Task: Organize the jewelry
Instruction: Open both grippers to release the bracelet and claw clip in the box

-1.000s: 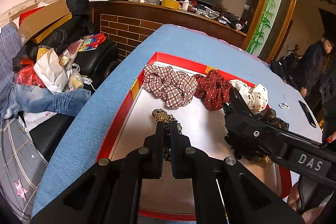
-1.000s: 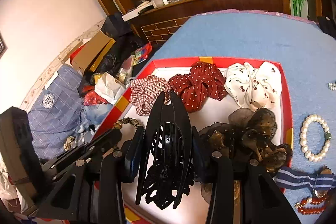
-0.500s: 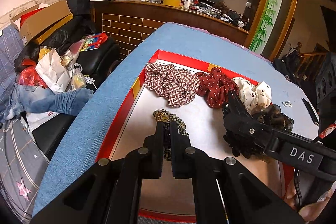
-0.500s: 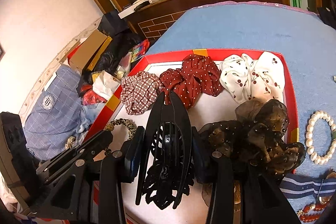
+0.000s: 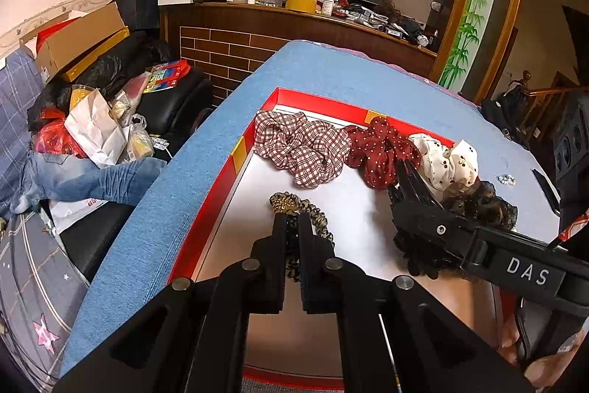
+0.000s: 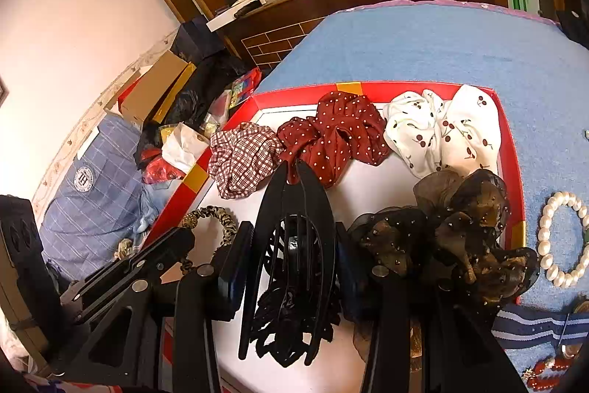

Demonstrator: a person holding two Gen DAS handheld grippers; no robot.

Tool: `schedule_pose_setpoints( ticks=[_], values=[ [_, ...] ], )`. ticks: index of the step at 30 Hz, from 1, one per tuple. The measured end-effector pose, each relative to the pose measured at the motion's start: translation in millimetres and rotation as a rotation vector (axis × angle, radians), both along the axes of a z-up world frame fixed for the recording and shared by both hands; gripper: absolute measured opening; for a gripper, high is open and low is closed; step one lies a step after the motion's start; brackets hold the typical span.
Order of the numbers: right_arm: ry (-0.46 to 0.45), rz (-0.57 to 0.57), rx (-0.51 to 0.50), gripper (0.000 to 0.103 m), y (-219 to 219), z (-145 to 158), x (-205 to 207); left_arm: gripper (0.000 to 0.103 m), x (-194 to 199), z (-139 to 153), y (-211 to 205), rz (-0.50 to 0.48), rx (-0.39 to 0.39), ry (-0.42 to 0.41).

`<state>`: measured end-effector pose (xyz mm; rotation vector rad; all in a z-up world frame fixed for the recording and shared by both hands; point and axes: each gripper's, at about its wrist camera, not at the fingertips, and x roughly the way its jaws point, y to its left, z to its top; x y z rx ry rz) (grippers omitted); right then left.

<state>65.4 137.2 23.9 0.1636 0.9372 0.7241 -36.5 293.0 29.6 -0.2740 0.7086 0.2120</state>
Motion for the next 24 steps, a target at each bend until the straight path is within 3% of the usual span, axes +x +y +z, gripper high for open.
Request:
schedule_pose_setpoints(
  ticks=[10,17,24],
  values=[
    [-0.004,0.011,0.059,0.056,-11,7,-1,0.011,-1,6,-4,0.003,0.025,-0.014],
    [-0.031,0.016,0.122,0.056,-18,21,-6,0.031,-6,13,-10,0.024,0.081,-0.056],
    [-0.065,0.018,0.167,0.056,-26,36,-15,0.033,-9,19,-14,0.036,0.122,-0.082]
  ],
)
